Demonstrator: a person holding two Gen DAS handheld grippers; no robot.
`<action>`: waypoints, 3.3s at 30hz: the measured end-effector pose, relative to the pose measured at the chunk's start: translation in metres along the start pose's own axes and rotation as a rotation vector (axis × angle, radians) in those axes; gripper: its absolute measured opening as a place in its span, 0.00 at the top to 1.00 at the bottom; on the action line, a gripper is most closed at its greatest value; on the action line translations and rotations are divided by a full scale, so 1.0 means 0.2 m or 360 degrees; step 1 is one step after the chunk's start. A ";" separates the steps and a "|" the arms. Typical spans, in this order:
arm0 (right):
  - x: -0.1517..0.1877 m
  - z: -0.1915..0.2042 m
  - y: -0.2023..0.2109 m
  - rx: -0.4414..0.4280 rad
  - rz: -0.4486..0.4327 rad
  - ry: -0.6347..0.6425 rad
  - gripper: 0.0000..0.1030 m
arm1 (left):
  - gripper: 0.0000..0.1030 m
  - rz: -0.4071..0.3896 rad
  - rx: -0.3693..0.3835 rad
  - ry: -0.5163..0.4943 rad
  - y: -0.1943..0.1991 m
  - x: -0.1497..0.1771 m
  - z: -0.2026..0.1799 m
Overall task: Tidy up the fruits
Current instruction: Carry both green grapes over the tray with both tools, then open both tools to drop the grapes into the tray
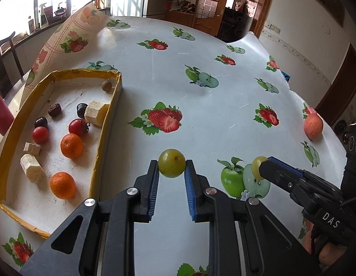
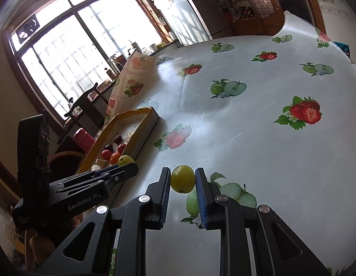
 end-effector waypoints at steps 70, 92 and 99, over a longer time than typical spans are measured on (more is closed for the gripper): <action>0.06 0.96 -0.87 -0.0124 0.0364 0.0618 0.78 | 0.81 0.0081 -0.0207 0.0271 0.08 0.20 0.82; 0.05 0.93 -0.79 -0.0190 0.0384 0.0635 0.58 | 0.39 0.0069 -0.0332 0.0154 0.16 0.23 0.77; 0.04 0.89 -0.69 -0.0212 0.0383 0.0708 0.51 | 0.39 0.0038 -0.0355 0.0116 0.24 0.25 0.74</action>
Point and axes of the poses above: each gripper's, at about its wrist camera, not at the fingertips, and y roughly against the way its jaws point, z to its left, x to its underside, the point moved 6 cm from there along -y, roughly the way its jaws point, and after that the axes turned 2 degrees about x, right-handed, at the moved point
